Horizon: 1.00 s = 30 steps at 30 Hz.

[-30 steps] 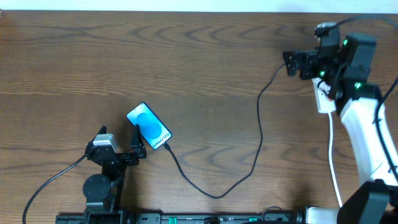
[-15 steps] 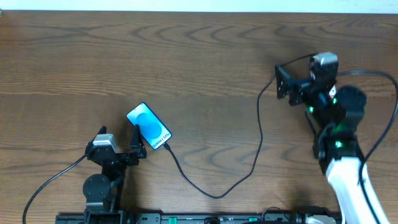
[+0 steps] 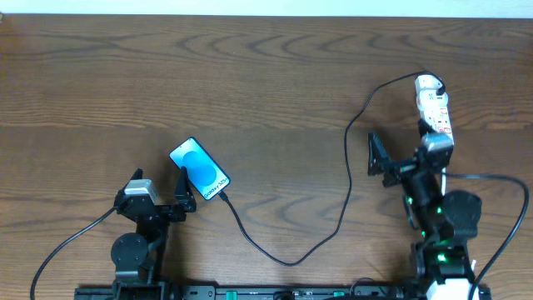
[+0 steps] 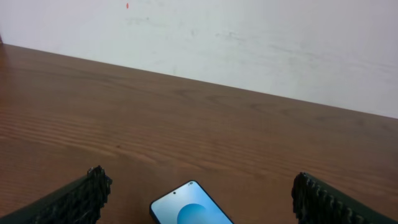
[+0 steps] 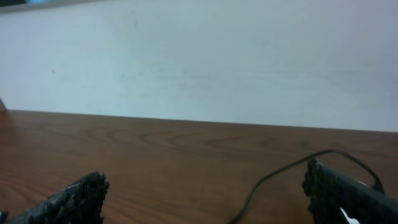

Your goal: Plug charger to phone and switch on socket

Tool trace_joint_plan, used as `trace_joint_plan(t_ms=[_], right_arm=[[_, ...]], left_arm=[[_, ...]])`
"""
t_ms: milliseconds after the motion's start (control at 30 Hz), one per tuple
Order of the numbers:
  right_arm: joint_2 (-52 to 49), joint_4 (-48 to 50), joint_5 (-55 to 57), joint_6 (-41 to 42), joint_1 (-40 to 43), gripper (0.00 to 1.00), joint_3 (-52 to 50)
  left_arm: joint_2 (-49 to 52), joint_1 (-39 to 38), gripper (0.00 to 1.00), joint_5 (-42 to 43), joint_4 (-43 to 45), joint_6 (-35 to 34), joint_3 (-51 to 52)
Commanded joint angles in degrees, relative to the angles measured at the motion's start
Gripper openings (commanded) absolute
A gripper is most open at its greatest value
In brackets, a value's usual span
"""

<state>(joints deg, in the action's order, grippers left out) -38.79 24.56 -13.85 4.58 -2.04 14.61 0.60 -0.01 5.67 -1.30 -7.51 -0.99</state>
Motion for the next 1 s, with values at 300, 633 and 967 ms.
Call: trace_joint_plan(t_ms=[300, 633, 967], right_arm=[[14.64, 3.08, 4.42, 0.55, -1.44, 0.99, -12.81], [23.71, -4.92, 6.03, 0.74, -1.42, 0.99, -14.32], [33.88, -17.55, 8.92, 0.79, -1.44, 0.99, -14.32]], left_arm=[[-0.37, 0.26, 0.96, 0.96, -2.23, -0.24, 0.76], [-0.37, 0.26, 0.96, 0.96, -2.23, -0.24, 0.76], [-0.37, 0.26, 0.96, 0.96, -2.23, -0.24, 0.76]])
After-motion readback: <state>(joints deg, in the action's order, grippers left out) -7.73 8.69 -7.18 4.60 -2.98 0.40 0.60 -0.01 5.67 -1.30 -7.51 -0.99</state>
